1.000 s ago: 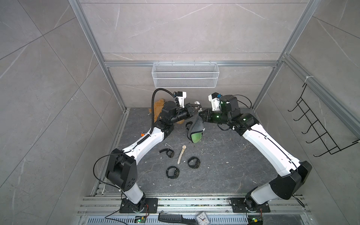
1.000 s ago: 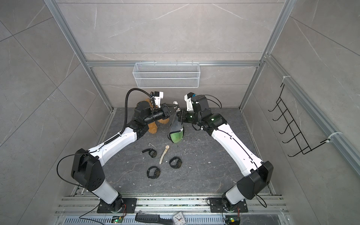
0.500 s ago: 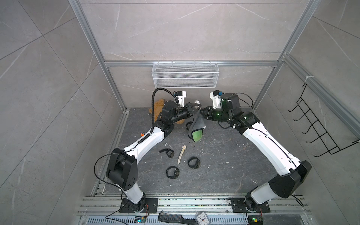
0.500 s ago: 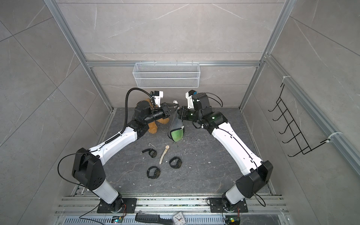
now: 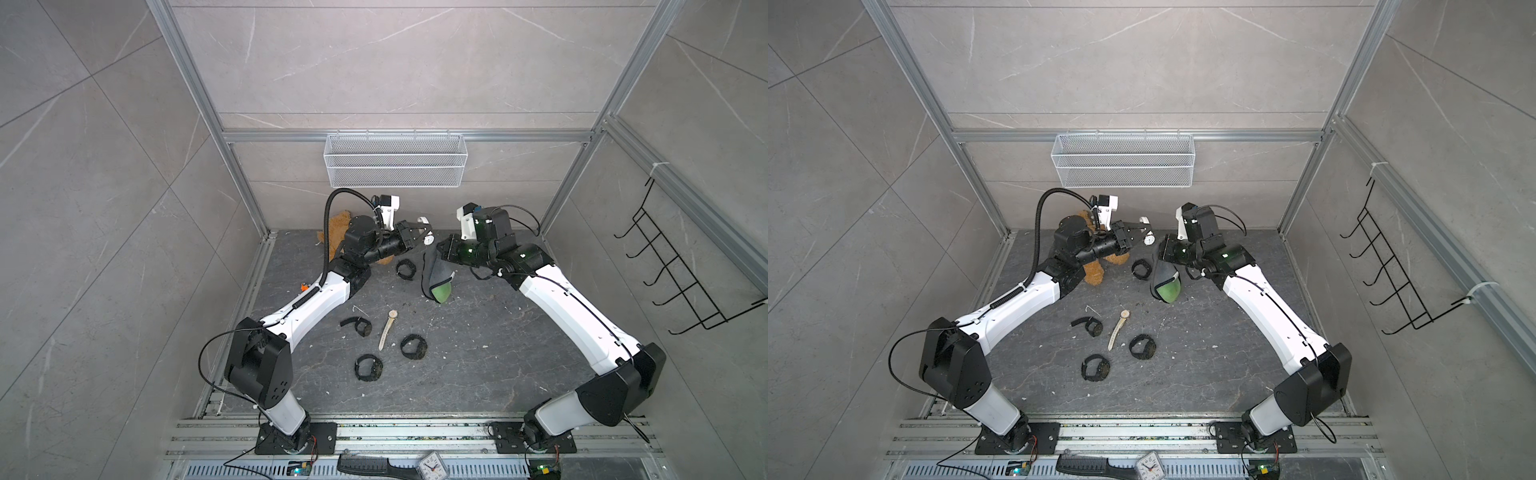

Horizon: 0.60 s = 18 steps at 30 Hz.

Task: Wipe the watch dial
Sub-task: Wipe the dirt from the watch dial.

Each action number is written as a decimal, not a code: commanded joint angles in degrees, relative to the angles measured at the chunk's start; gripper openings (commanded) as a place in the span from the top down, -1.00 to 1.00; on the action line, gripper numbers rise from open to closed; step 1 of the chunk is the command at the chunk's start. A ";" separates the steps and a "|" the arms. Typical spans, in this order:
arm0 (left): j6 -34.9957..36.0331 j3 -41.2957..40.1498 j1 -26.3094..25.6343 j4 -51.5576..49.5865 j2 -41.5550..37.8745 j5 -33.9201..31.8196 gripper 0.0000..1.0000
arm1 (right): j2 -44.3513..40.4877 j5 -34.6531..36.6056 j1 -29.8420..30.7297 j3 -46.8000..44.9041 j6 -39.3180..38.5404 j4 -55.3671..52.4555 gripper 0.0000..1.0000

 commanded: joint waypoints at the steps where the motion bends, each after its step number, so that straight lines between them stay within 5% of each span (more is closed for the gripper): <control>1: -0.15 -0.04 0.77 3.08 -2.17 0.95 1.00 | -3.49 -0.03 0.09 0.05 0.13 -0.20 1.00; 18: -3.13 1.00 1.48 6.62 1.63 1.55 1.00 | -0.80 -5.35 2.55 3.99 3.39 2.79 1.00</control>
